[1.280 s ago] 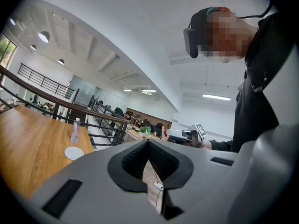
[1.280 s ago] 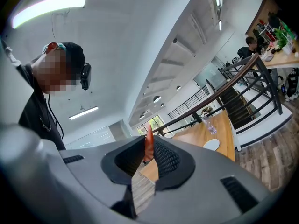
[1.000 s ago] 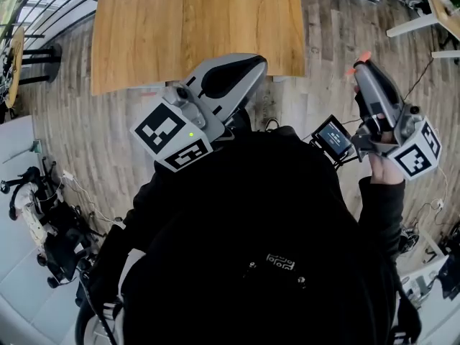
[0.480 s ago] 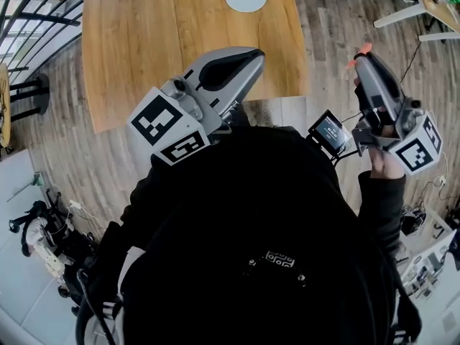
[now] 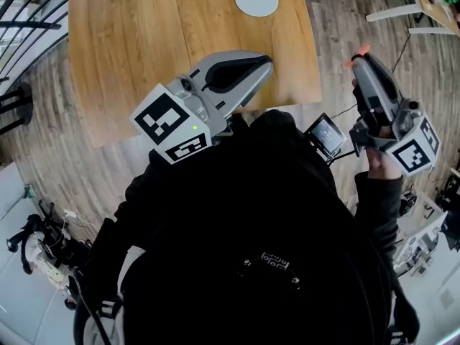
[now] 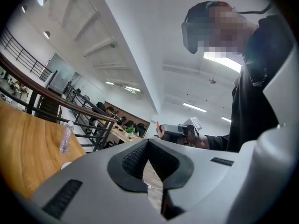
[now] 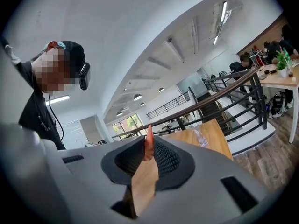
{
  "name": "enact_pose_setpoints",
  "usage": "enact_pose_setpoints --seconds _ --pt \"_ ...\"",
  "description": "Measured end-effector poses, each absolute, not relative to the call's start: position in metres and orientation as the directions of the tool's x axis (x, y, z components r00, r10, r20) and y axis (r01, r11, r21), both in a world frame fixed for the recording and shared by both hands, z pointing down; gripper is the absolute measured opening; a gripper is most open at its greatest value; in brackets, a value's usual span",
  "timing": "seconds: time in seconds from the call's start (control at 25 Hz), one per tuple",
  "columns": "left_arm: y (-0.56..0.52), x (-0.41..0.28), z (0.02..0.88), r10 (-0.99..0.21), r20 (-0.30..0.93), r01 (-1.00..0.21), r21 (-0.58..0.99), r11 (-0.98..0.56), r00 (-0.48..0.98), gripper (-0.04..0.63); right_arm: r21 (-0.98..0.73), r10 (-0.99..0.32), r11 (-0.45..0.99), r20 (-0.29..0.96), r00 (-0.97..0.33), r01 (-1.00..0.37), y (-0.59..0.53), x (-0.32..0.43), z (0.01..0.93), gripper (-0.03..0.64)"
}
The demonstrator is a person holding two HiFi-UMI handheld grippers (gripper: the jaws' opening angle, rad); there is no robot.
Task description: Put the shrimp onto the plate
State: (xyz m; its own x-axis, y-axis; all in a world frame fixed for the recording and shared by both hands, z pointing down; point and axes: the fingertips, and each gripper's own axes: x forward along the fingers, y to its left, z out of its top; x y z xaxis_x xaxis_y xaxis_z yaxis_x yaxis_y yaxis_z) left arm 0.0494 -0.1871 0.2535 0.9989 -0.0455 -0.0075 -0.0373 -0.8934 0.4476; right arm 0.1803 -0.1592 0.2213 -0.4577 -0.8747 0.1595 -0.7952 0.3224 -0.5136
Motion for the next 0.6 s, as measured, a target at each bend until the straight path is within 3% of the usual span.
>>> enact_pose_setpoints --seconds 0.36,0.6 --pt "-0.197 0.033 0.261 -0.086 -0.001 -0.075 0.473 -0.878 0.996 0.005 -0.500 -0.835 0.365 0.196 -0.514 -0.785 -0.183 0.163 0.218 0.069" --pt "-0.211 0.016 0.256 -0.181 0.014 -0.167 0.462 -0.871 0.983 0.005 -0.527 -0.786 0.429 0.183 -0.591 -0.734 -0.214 0.156 0.220 0.069"
